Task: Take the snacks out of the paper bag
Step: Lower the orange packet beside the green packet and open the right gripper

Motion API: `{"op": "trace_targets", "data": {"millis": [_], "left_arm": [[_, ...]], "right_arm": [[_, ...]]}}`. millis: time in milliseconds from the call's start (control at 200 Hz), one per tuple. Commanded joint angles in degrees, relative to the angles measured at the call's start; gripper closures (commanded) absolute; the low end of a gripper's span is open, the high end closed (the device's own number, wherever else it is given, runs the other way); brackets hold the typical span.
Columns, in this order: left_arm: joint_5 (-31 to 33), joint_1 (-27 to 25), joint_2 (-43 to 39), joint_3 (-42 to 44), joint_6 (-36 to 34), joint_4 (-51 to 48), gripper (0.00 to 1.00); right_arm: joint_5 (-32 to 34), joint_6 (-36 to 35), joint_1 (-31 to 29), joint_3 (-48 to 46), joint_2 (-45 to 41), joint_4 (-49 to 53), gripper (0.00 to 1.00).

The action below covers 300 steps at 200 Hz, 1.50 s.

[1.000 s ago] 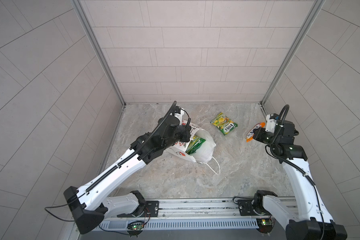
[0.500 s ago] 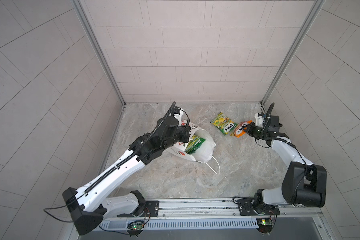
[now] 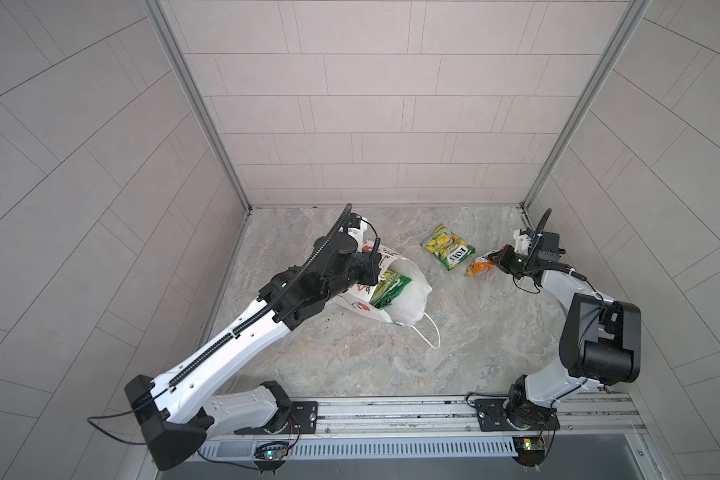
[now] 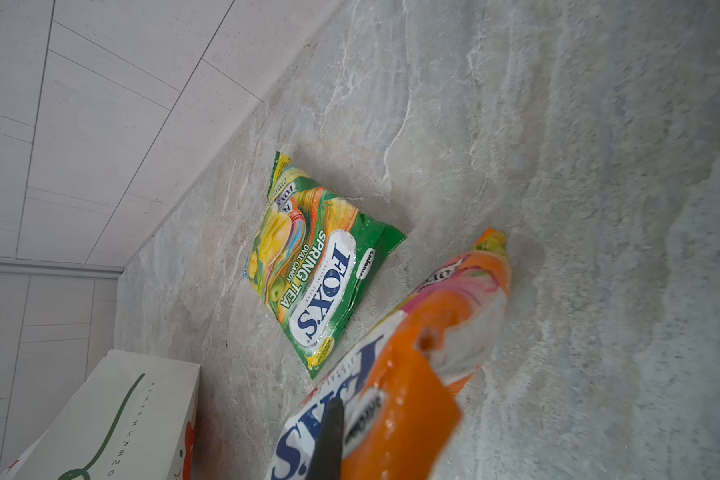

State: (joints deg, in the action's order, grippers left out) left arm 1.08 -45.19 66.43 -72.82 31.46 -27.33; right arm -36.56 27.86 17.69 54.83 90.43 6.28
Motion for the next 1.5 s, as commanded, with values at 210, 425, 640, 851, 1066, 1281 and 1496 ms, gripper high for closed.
{"op": "trace_targets", "data": {"millis": [210, 425, 640, 851, 1066, 1281, 1496], "left_arm": [[0.34, -0.25, 0.01, -0.91, -0.61, -0.09, 1.00], [0.33, -0.30, -0.22, -0.79, -0.57, -0.09, 1.00], [0.32, -0.25, -0.18, -0.83, -0.37, -0.02, 1.00], [0.18, -0.27, -0.21, -0.68, -0.35, 0.08, 1.00], [0.11, -0.25, -0.34, -0.59, -0.59, 0.02, 1.00], [-0.21, -0.25, -0.74, -0.46, -0.93, 0.17, 1.00], [-0.49, -0.25, -1.32, -0.31, -1.84, 0.26, 1.00]], "right_arm": [[10.62, -11.81, 0.24, 4.44, 1.37, 20.41, 1.00], [13.79, -14.47, 0.23, 7.00, 4.63, 23.39, 1.00], [17.42, -15.03, 0.24, 10.04, 7.18, 24.98, 0.94], [21.84, -14.06, 0.26, 12.01, 8.02, 25.09, 0.67], [22.66, -12.32, 0.30, 10.35, 4.04, 24.14, 0.47], [23.99, -9.02, 0.41, 5.32, -5.60, 20.03, 0.32], [8.32, -3.32, 0.41, -2.75, -13.29, 10.15, 0.33]]}}
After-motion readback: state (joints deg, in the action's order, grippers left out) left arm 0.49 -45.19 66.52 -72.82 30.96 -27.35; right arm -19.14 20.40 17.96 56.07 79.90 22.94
